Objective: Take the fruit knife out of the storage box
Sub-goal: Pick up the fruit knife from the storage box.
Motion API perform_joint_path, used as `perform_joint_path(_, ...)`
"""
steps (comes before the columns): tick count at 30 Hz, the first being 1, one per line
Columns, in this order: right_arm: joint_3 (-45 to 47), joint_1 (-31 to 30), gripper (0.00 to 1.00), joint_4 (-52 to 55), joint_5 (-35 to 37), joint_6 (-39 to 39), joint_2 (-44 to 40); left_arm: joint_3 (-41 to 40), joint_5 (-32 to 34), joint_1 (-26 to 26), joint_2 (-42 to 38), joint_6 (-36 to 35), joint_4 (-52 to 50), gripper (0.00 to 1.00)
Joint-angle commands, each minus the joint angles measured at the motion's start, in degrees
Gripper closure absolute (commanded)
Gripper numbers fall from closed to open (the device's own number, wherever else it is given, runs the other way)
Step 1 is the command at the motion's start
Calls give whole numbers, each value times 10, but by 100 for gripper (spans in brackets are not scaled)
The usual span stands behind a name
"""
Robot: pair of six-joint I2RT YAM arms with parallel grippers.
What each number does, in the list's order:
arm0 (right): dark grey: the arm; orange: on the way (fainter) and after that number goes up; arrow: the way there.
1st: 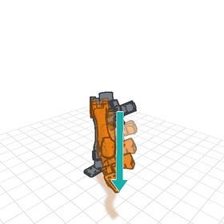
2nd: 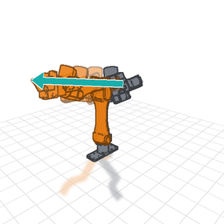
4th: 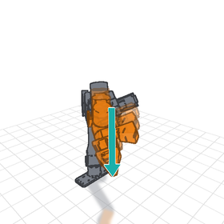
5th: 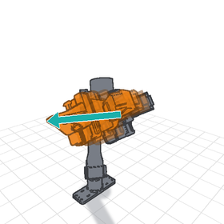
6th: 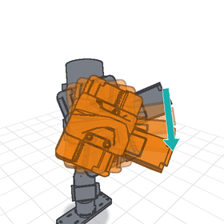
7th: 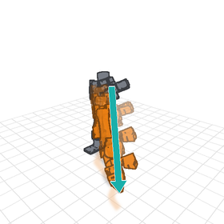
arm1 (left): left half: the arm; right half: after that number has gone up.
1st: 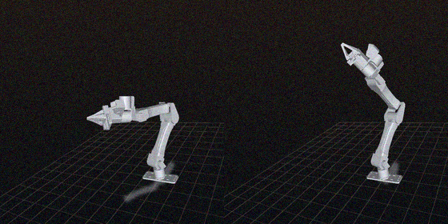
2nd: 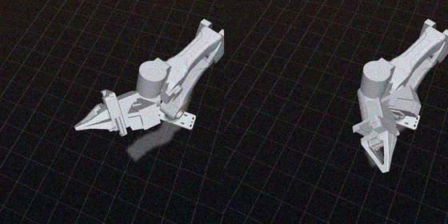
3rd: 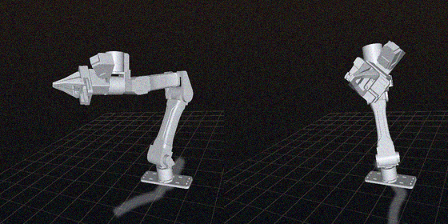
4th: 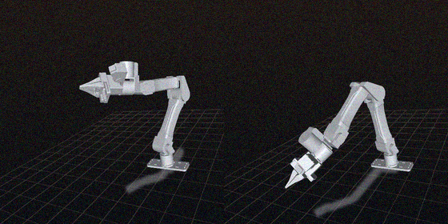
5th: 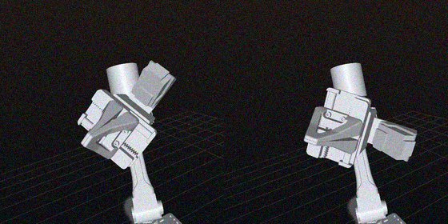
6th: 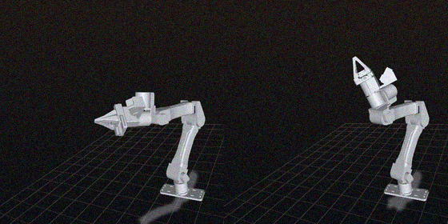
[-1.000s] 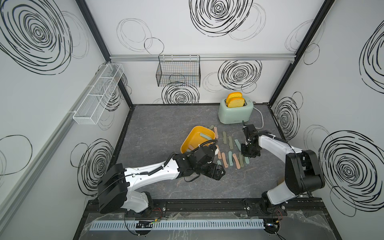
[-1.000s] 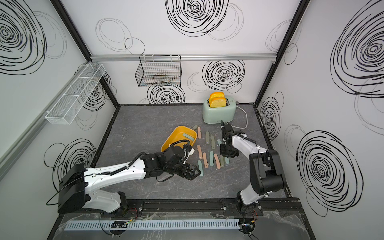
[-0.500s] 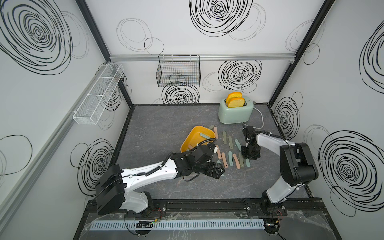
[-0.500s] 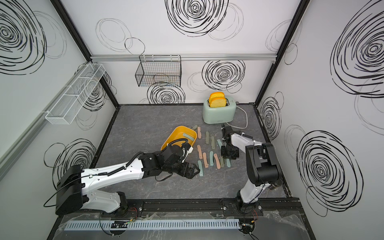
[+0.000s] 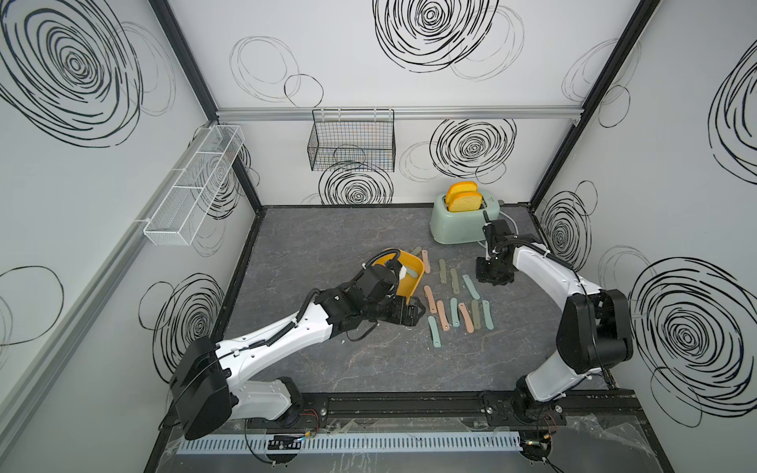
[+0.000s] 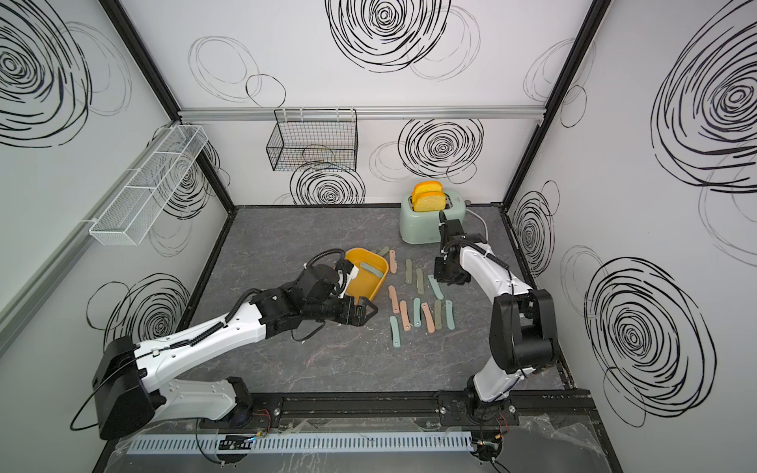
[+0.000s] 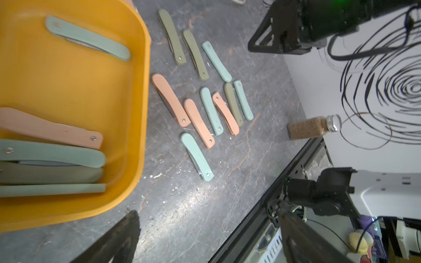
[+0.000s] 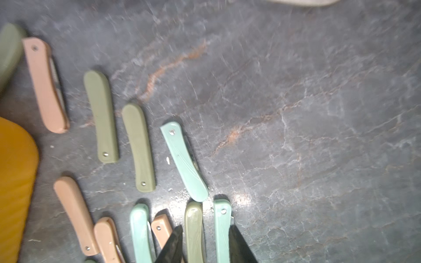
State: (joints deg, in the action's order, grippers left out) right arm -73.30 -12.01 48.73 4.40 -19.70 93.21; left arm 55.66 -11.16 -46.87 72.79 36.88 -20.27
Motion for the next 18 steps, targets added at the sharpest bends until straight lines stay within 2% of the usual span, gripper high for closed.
perform_joint_path(1, -34, -29, 56, 34, -13, -2, -16, 15, -13, 39, -33, -23, -23, 2)
perform_joint_path(5, -75, -72, 45, 33, -24, -7, -2, 2, -25, 92, -66, -38, -45, 2)
perform_joint_path(8, -107, -107, 30, 31, -26, -9, 20, -9, -36, 129, -89, -47, -64, 2)
perform_joint_path(13, -155, -168, 10, 20, -27, -14, 66, -25, -40, 167, -130, -52, -91, 2)
perform_joint_path(18, -205, -222, 5, 13, -27, -17, 127, -46, -37, 194, -171, -42, -107, 2)
